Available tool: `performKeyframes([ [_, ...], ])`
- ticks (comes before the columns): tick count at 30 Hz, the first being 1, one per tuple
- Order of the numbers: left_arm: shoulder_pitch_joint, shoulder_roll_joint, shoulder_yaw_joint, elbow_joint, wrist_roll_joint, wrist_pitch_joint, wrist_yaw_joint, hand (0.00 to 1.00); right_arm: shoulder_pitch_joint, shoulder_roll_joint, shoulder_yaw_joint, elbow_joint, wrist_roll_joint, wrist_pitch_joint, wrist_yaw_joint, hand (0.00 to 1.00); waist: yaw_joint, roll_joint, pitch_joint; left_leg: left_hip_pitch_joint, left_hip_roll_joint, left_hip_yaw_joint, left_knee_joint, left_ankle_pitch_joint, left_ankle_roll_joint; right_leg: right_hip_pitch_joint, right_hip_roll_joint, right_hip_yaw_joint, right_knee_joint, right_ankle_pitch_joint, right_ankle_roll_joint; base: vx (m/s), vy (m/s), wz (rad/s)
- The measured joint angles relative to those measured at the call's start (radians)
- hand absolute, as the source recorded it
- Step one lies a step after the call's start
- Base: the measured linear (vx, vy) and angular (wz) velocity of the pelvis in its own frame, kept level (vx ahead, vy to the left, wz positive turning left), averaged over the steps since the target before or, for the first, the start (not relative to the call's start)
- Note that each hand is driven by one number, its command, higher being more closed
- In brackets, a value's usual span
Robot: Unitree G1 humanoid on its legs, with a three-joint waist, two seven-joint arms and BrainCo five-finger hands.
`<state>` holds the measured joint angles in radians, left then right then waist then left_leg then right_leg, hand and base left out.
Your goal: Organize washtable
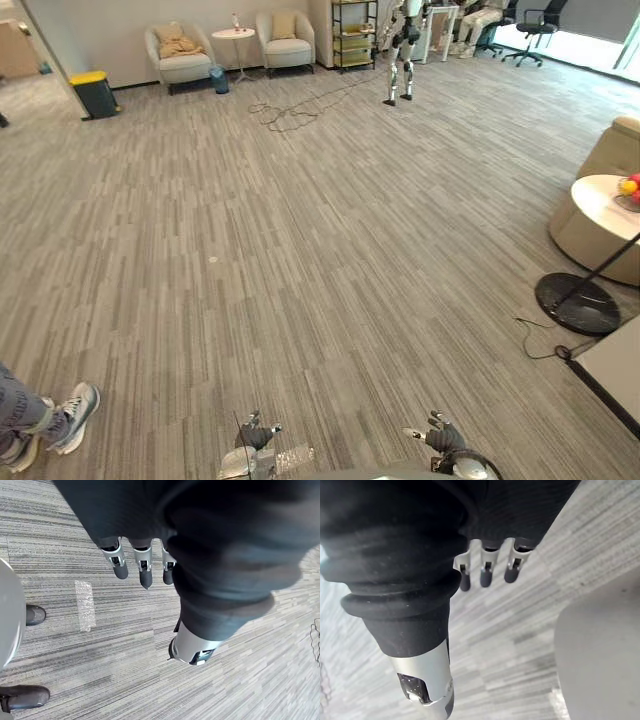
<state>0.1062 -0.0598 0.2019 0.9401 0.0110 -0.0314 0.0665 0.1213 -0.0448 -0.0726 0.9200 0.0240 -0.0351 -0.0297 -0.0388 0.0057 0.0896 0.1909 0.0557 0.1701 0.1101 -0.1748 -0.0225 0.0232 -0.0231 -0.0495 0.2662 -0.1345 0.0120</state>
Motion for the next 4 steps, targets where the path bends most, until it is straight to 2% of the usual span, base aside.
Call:
performKeyframes([
  [4, 0.0, 0.001, -0.001, -0.005, -0.001, 0.004, 0.0, 0.0, 0.0, 0.001, 0.022, 0.004, 0.0, 0.001, -0.011, 0.0, 0.001, -0.011, -0.003, 0.009, 0.004, -0.006, -0.036, 0.014, -0.018, 0.01, 0.006, -0.01, -0.029, 0.004, -0.005, 0.04, -0.024, 0.06],
])
